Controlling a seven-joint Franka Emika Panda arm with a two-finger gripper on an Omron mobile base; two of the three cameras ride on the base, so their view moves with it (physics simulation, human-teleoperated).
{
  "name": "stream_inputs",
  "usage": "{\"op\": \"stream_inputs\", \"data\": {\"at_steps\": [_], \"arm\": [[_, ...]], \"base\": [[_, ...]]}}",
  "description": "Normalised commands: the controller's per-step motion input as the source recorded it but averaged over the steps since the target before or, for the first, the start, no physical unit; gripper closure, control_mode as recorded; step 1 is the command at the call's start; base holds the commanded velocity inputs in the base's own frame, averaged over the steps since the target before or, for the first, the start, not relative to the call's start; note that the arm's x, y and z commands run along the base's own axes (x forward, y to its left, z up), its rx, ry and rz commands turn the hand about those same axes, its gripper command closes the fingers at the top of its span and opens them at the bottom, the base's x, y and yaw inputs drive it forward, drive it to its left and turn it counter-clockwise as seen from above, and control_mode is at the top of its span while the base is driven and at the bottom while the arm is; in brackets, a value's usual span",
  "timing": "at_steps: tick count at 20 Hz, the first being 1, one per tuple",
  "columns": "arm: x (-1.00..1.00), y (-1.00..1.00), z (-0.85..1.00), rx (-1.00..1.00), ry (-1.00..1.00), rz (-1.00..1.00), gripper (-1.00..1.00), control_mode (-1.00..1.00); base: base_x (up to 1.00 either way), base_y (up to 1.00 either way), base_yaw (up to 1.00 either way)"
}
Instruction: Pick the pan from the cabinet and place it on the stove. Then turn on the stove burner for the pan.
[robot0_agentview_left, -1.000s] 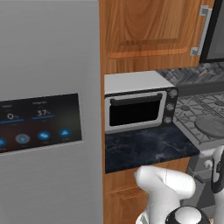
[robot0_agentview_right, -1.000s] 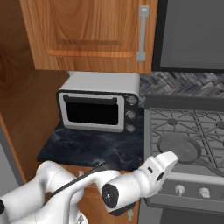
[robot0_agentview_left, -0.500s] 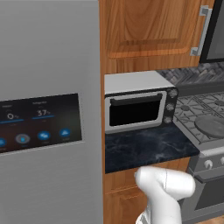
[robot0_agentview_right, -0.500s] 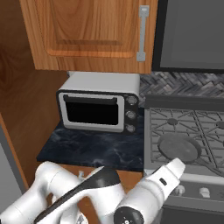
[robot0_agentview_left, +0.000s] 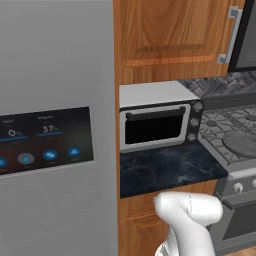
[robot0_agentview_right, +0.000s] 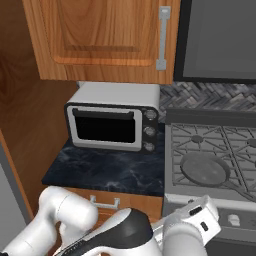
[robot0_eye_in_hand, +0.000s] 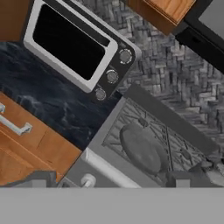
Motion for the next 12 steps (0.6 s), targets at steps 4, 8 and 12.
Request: {"op": "stream_inputs", "data": {"at_steps": [4, 8, 12], "arm": [[-0.02, 0.36, -0.15, 0.34, 0.04, 0.11, -1.00, -1.00], [-0.22, 0.26, -0.19, 0.23, 0.09, 0.15, -1.00, -1.00], [-0.12, 0.27, -0.29, 0.18, 0.08, 0.13, -1.00, -1.00]], "base": [[0.00, 0.00, 0.00], [0.00, 0.00, 0.00], [0.00, 0.00, 0.00]]}}
